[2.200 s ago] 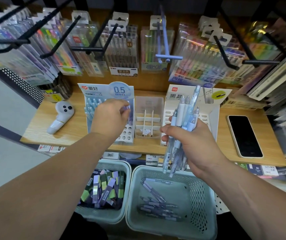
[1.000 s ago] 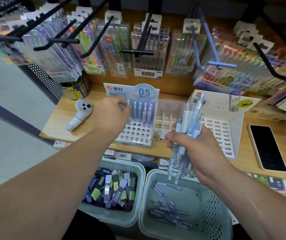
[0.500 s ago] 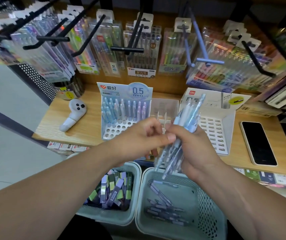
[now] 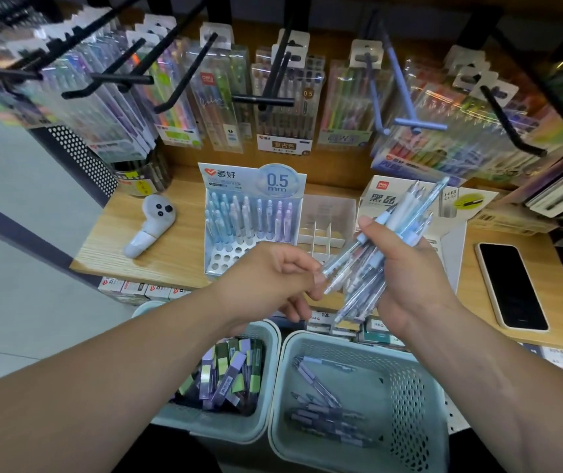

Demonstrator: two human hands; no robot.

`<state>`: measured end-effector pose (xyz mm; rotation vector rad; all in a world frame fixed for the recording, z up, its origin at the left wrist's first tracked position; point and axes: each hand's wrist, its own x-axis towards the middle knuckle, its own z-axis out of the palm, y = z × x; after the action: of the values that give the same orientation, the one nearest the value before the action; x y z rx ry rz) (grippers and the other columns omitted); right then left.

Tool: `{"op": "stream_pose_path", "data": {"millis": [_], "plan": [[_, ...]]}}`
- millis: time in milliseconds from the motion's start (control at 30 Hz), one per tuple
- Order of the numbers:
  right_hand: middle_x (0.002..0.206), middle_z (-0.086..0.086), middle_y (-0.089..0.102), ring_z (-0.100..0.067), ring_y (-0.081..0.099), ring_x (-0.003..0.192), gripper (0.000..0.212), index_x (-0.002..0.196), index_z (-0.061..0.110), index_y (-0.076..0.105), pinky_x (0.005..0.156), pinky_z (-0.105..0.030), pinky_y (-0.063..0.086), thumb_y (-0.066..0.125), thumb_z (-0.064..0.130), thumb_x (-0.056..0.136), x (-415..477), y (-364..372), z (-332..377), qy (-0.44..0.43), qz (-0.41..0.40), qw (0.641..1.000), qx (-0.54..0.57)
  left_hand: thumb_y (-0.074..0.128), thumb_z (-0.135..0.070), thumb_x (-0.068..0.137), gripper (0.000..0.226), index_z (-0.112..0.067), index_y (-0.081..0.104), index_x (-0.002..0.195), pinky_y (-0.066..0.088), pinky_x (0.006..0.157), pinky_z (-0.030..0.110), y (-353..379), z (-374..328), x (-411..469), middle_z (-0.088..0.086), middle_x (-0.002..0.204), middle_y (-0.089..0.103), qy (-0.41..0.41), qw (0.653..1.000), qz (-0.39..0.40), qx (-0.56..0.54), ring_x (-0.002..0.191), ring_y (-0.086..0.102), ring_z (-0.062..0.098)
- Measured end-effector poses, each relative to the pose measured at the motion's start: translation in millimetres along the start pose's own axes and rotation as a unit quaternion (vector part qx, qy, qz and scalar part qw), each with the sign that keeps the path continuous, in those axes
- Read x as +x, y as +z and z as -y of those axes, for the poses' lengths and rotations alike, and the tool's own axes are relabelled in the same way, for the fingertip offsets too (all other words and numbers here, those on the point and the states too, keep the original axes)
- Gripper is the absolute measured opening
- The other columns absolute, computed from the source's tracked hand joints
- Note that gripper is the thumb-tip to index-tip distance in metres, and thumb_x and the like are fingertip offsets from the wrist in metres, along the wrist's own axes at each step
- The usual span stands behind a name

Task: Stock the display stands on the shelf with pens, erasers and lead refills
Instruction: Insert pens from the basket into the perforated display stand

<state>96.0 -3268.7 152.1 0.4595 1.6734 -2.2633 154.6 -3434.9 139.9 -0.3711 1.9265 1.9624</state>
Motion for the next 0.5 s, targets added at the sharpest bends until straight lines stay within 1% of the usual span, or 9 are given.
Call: {"op": "stream_pose_path", "data": {"millis": [67,167,267,333,400,433,500], "plan": [[0.07,0.0,0.066,-0.017,0.066,0.066,0.018,0.089,0.02,0.065,0.066,-0.037,0.057,0.081,0.021,0.082,0.0,-1.4,-0.5,0.003,0.004,1.0,-0.003,0.069,-0.004,0.091,0.008,-0.003,0.067,0.099,0.053,0.052,0.028,-3.6,0.2,-0.1,0.012,0.076,0.069,-0.012,0.999,-0.005,-0.033,0.058,0.063,0.022],[0.075,-0.001,0.068,-0.017,0.065,0.071,0.016,0.091,0.019,0.067,0.073,-0.039,0.056,0.08,0.021,0.083,-1.4,-2.7,-2.2,0.005,0.011,1.0,-0.006,0.067,-0.004,0.092,0.002,-0.005,0.067,0.094,0.052,0.053,0.027,-8.8,2.0,-1.2,0.012,0.076,0.064,-0.022,0.997,0.004,-0.073,0.058,0.061,0.02],[0.074,-0.003,0.067,-0.018,0.064,0.071,0.017,0.096,0.017,0.07,0.078,-0.04,0.055,0.08,0.023,0.084,-3.4,-2.1,-4.2,0.008,0.019,1.0,-0.013,0.063,-0.008,0.094,0.008,-0.011,0.066,0.088,0.051,0.049,0.026,-17.7,2.1,-5.3,0.007,0.071,0.06,-0.023,0.992,-0.011,-0.12,0.055,0.059,0.018],[0.072,-0.004,0.066,-0.019,0.063,0.071,0.019,0.1,0.016,0.07,0.078,-0.039,0.055,0.078,0.025,0.086,-4.1,-1.3,-5.2,0.007,0.022,0.999,-0.026,0.062,-0.01,0.095,0.008,-0.014,0.065,0.089,0.051,0.046,0.026,-26.4,1.3,-9.6,0.007,0.068,0.061,-0.02,0.987,-0.036,-0.154,0.053,0.06,0.019],[0.07,-0.004,0.065,-0.02,0.062,0.074,0.02,0.101,0.016,0.07,0.08,-0.04,0.054,0.078,0.027,0.087,-3.8,-0.9,-6.4,0.005,0.021,0.999,-0.04,0.062,-0.011,0.093,0.005,-0.014,0.065,0.096,0.052,0.045,0.026,-37.1,1.1,-14.1,0.008,0.069,0.064,-0.011,0.982,-0.07,-0.177,0.053,0.063,0.019],[0.07,-0.003,0.065,-0.021,0.062,0.076,0.019,0.101,0.016,0.07,0.08,-0.04,0.054,0.078,0.027,0.087,-3.7,-0.6,-6.5,0.007,0.021,0.999,-0.043,0.063,-0.012,0.091,0.008,-0.013,0.065,0.098,0.054,0.047,0.026,-43.2,2.1,-15.9,0.009,0.071,0.065,-0.004,0.98,-0.086,-0.179,0.054,0.065,0.019],[0.071,-0.003,0.066,-0.02,0.064,0.075,0.016,0.098,0.018,0.068,0.075,-0.038,0.055,0.078,0.026,0.087,-3.7,-0.3,-7.0,0.012,0.019,0.999,-0.049,0.064,-0.008,0.09,0.01,-0.01,0.066,0.099,0.057,0.053,0.027,-55.0,3.3,-20.3,0.011,0.075,0.067,0.015,0.979,-0.112,-0.17,0.06,0.068,0.02]]}}
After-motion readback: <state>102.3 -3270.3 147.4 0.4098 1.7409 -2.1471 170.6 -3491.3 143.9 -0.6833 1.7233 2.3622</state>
